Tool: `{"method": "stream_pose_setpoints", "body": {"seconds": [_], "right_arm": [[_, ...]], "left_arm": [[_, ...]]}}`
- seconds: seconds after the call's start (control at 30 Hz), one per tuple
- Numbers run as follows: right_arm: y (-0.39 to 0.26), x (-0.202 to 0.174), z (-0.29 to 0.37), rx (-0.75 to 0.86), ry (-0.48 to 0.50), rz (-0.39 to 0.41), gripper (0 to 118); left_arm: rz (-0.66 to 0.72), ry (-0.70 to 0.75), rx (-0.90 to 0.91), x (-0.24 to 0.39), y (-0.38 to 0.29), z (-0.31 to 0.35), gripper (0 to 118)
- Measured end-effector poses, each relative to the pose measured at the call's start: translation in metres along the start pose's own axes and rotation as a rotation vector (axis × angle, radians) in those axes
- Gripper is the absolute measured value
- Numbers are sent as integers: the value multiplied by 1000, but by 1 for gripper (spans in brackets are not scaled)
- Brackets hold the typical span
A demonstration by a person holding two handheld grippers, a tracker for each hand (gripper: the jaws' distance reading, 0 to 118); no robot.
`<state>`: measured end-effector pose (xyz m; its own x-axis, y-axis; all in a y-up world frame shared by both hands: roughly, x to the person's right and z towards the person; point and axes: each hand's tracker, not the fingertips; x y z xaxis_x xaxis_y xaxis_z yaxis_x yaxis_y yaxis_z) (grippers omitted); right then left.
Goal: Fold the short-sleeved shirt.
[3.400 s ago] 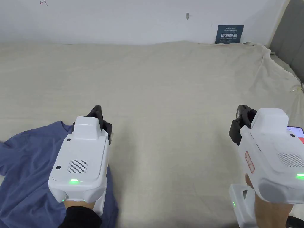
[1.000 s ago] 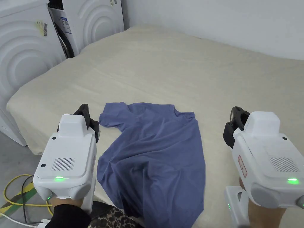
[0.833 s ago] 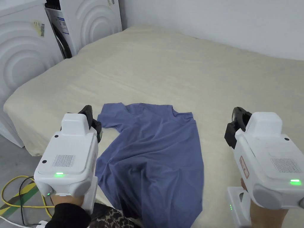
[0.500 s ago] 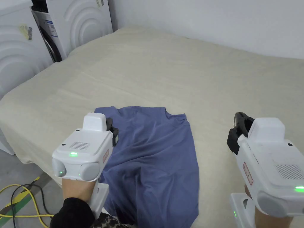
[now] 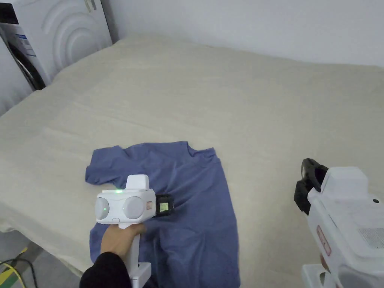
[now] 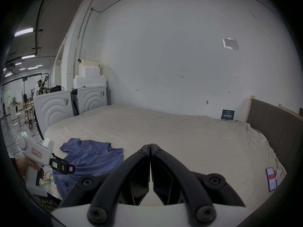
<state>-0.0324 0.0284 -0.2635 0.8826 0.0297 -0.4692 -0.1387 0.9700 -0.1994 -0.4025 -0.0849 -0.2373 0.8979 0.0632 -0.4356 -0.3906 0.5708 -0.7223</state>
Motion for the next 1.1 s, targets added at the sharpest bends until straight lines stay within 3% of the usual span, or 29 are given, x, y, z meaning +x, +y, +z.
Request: {"method": "stream_pose_setpoints", "body": {"seconds": [0.1, 0.27, 0.33, 0.37, 0.4, 0.43, 0.47, 0.6, 0.77, 0.87, 1.1], "right_arm": [[-2, 3, 2, -17, -17, -4, 0], [-11, 17, -1, -39, -39, -11, 0], [-12, 20, -1, -46, -47, -13, 0], [-13, 21, -1, -48, -50, -14, 0], [-13, 22, -1, -49, -52, -16, 0], [-13, 23, -1, -50, -54, -19, 0], [-14, 24, 0, -51, -55, -22, 0], [-10, 24, 6, -52, -62, -23, 0], [-9, 32, 11, -48, -72, -31, 0], [-11, 42, 14, -42, -79, -35, 0], [-10, 62, 30, -15, -111, -54, 0]], "left_arm": [[-49, 13, -83, 9, -1, -14, 101], [-79, 17, -149, 18, -7, -35, 76], [-77, 18, -145, 21, -6, -30, 71], [-84, 1, -148, 21, -4, -28, 64], [-83, -38, -146, 22, -3, -26, 46], [-72, -68, -140, 24, -2, -25, 18], [-68, -79, -143, 26, -2, -25, 8], [-93, -74, -148, 24, -4, -28, 3], [125, -273, -74, -1, -1, -12, 1], [165, -345, -20, -2, 6, 8, 1], [60, -382, 92, 23, 39, 54, 0]]}}
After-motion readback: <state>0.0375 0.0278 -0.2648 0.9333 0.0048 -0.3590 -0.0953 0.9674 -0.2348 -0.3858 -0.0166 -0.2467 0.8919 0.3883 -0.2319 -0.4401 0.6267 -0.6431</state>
